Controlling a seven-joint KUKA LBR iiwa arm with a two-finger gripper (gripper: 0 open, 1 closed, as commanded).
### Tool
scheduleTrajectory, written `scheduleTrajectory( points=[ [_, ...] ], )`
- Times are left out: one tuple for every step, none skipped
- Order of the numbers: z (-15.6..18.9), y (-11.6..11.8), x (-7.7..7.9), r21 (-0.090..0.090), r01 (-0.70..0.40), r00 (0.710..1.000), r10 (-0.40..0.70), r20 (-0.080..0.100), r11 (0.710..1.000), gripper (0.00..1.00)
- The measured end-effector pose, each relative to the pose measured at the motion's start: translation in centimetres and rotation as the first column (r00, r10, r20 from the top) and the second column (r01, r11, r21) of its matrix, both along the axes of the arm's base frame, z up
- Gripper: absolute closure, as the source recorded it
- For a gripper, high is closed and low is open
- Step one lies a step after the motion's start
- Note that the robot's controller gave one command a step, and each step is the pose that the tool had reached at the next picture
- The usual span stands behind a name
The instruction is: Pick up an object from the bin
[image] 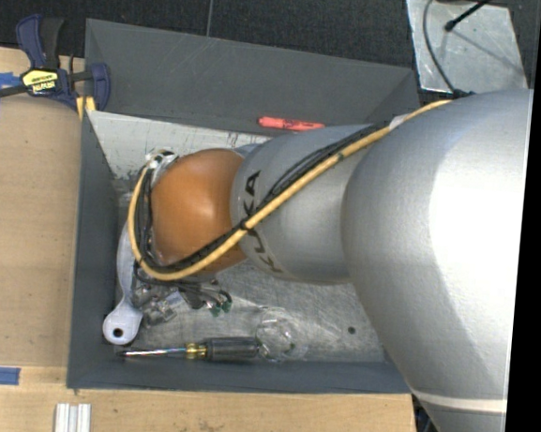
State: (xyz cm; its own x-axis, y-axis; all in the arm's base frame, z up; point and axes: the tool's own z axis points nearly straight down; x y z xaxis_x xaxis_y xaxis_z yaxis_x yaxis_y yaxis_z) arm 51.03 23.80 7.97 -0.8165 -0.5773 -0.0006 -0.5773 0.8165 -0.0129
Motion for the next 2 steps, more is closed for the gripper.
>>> scheduleTrajectory(
  points=[
    [0.0,0.0,0.0,0.0,0.0,1.0,0.0,0.0,1.0,1.0],
    [16.4,-0.7,0.5,0.012,-0.32,0.947,0.32,-0.007,0.947,1.0]
  ],
)
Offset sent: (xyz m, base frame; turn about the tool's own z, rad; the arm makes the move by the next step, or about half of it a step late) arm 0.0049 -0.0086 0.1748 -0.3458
